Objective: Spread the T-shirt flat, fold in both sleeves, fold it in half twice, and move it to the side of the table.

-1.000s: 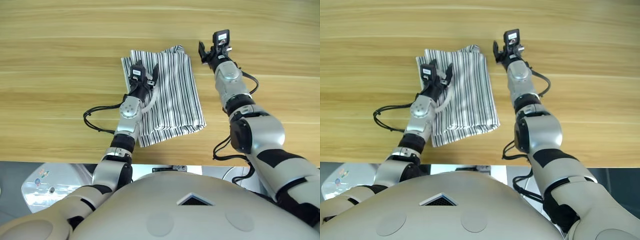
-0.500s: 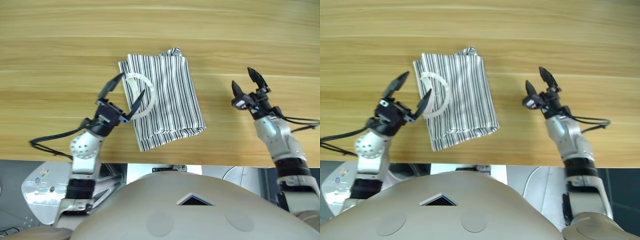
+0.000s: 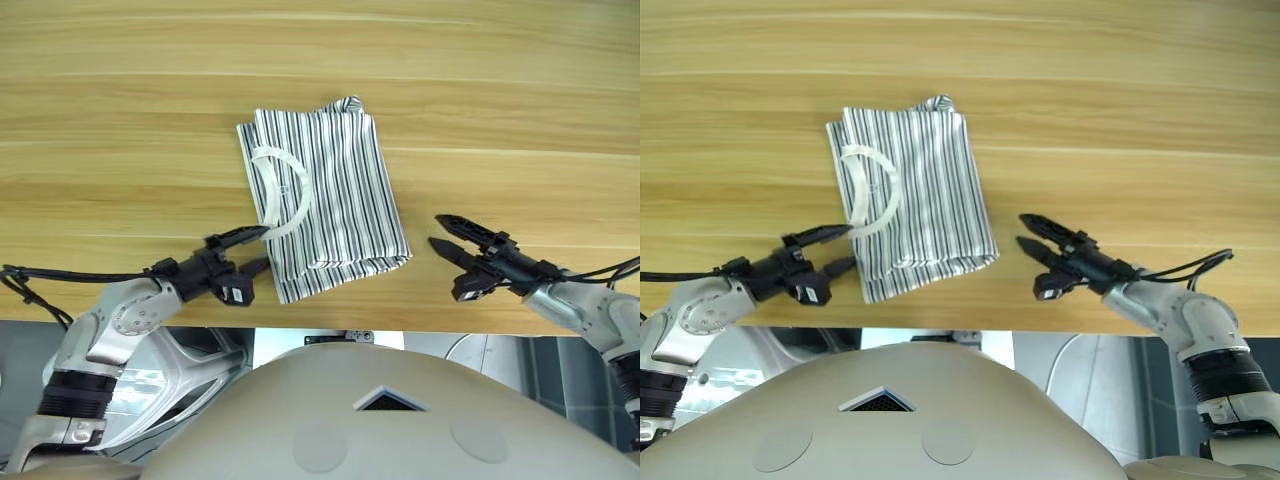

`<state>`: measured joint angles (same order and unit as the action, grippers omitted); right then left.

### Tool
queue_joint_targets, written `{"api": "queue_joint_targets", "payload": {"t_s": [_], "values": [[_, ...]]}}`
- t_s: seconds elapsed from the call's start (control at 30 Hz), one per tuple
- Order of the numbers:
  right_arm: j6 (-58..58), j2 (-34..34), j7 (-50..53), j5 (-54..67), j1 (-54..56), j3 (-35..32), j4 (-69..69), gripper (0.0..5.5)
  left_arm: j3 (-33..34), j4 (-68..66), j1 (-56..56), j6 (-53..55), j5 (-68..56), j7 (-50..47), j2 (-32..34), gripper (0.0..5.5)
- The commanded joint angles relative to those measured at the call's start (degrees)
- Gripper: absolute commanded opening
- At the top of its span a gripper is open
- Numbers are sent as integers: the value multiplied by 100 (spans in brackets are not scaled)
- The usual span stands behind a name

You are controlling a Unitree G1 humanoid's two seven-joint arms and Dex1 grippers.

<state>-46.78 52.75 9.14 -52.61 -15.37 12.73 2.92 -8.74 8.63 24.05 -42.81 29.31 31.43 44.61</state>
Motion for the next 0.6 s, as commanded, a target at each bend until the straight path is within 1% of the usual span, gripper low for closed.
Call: {"api": "queue_joint_targets", "payload": {"t_s": [0.03, 0.27, 0.37, 0.47, 0.6], "values": [[-49, -114, -139, 18, 285, 144, 42, 322, -507, -58, 86, -39, 47, 456, 315, 326], [-205, -432, -112, -96, 910, 572, 553, 322, -510, -164, 19, 108, -61, 415, 567, 326], [-372, -577, -116, -172, 1158, 832, 751, 322, -644, -556, -248, 193, 71, 268, 373, 326], [-499, -529, -164, -189, 1141, 998, 797, 322, -824, -800, -455, 214, 138, 182, 243, 326], [-598, -353, -266, -122, 1031, 1030, 721, 322, -1047, -996, -617, 184, 144, 197, 234, 326]]}}
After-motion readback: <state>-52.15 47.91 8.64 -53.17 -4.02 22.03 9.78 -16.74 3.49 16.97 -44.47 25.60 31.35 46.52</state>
